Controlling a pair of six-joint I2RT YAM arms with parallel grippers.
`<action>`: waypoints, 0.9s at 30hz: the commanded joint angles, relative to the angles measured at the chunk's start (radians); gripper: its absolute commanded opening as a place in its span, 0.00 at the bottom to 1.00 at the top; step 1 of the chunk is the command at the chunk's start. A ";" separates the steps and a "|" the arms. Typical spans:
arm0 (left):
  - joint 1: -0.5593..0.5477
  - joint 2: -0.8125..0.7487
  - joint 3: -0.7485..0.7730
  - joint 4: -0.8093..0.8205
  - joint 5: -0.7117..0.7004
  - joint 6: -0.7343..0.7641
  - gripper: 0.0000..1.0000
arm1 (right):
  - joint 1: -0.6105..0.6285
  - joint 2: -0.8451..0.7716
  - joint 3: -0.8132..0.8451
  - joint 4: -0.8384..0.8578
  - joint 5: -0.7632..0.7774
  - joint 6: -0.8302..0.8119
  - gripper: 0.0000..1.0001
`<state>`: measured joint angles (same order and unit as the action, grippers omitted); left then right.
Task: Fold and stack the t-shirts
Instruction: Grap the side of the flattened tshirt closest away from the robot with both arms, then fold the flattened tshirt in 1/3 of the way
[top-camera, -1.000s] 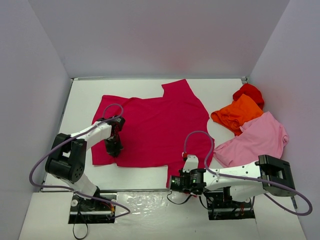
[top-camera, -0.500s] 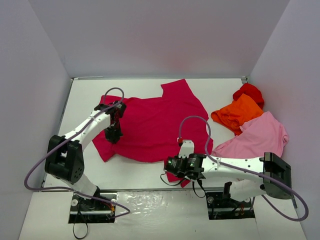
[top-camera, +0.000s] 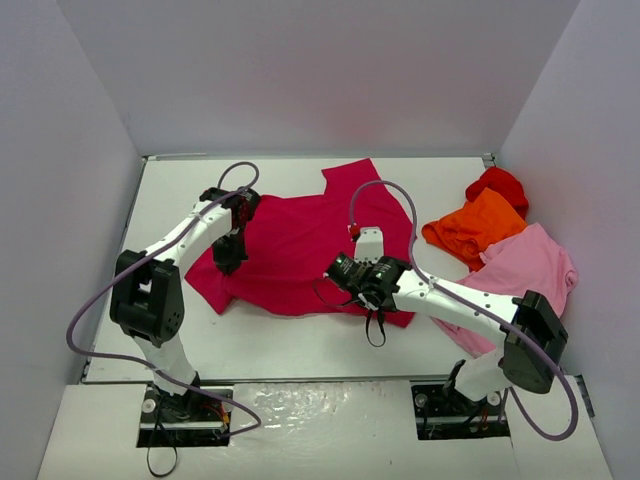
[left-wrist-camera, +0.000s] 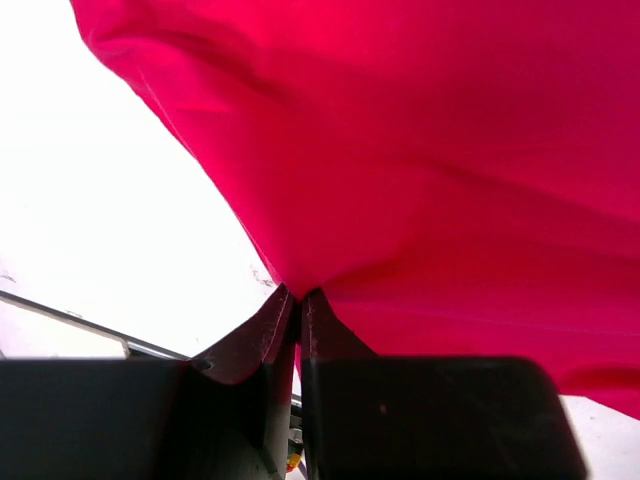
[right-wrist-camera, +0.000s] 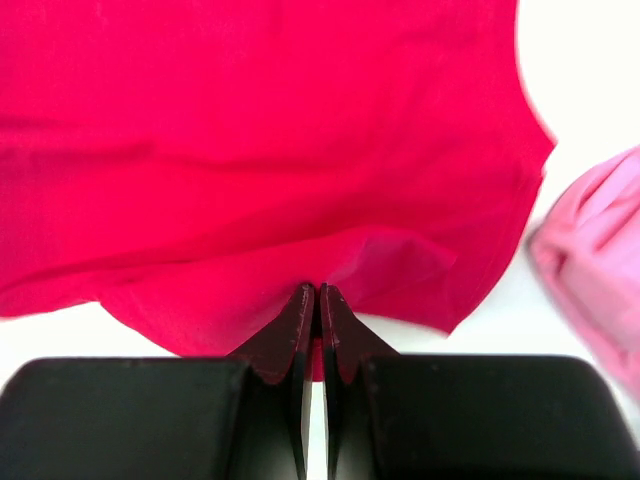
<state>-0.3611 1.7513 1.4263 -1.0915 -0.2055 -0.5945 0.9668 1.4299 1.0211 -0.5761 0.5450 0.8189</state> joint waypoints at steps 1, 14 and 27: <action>-0.002 0.009 0.101 -0.082 -0.054 0.047 0.00 | -0.069 0.054 0.082 0.047 0.085 -0.163 0.00; -0.006 0.010 0.053 -0.056 -0.051 0.054 0.00 | -0.307 0.390 0.375 0.202 -0.028 -0.384 0.00; -0.006 0.033 0.022 -0.037 -0.057 0.079 0.00 | -0.395 0.591 0.573 0.220 -0.045 -0.467 0.00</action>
<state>-0.3611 1.7944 1.4439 -1.1168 -0.2323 -0.5423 0.6061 2.0239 1.5397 -0.3648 0.4671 0.3861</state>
